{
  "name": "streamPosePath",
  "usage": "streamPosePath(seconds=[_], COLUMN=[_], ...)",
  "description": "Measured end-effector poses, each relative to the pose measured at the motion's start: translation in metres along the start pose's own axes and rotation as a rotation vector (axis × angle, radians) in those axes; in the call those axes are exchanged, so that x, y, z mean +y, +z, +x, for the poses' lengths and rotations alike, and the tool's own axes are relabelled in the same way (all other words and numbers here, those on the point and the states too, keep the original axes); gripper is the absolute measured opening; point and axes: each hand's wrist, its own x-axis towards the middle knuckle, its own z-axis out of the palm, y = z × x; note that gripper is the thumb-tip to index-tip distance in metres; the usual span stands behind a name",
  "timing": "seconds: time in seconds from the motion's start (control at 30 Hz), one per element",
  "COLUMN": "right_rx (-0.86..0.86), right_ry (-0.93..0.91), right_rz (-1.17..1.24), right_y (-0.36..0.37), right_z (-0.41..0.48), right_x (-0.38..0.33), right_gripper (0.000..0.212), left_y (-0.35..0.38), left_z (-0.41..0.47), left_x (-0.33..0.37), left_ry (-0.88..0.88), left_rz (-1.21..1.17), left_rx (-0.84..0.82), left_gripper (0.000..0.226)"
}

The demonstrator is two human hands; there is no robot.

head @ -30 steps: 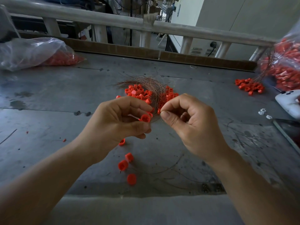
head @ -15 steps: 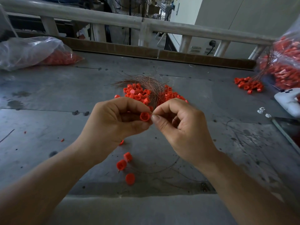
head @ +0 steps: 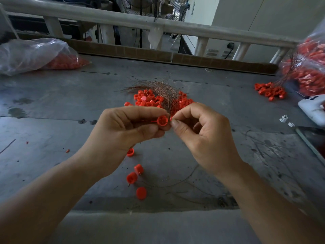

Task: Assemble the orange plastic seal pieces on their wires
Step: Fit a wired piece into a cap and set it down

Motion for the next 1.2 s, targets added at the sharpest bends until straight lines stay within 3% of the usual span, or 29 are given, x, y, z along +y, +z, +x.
streamPosePath(seconds=[0.77, 1.2], right_rx=[-0.021, -0.171], right_ry=[0.002, 0.289], right_rz=[0.026, 0.463], right_y=[-0.003, -0.010], right_z=[0.000, 0.004], right_x=[-0.003, -0.006], right_gripper=[0.006, 0.030], left_y=[0.003, 0.002], left_z=[-0.001, -0.002], left_x=[0.003, 0.005], left_ry=[-0.020, -0.085], left_rz=[-0.057, -0.234], left_rx=[0.030, -0.077], left_gripper=[0.027, 0.023])
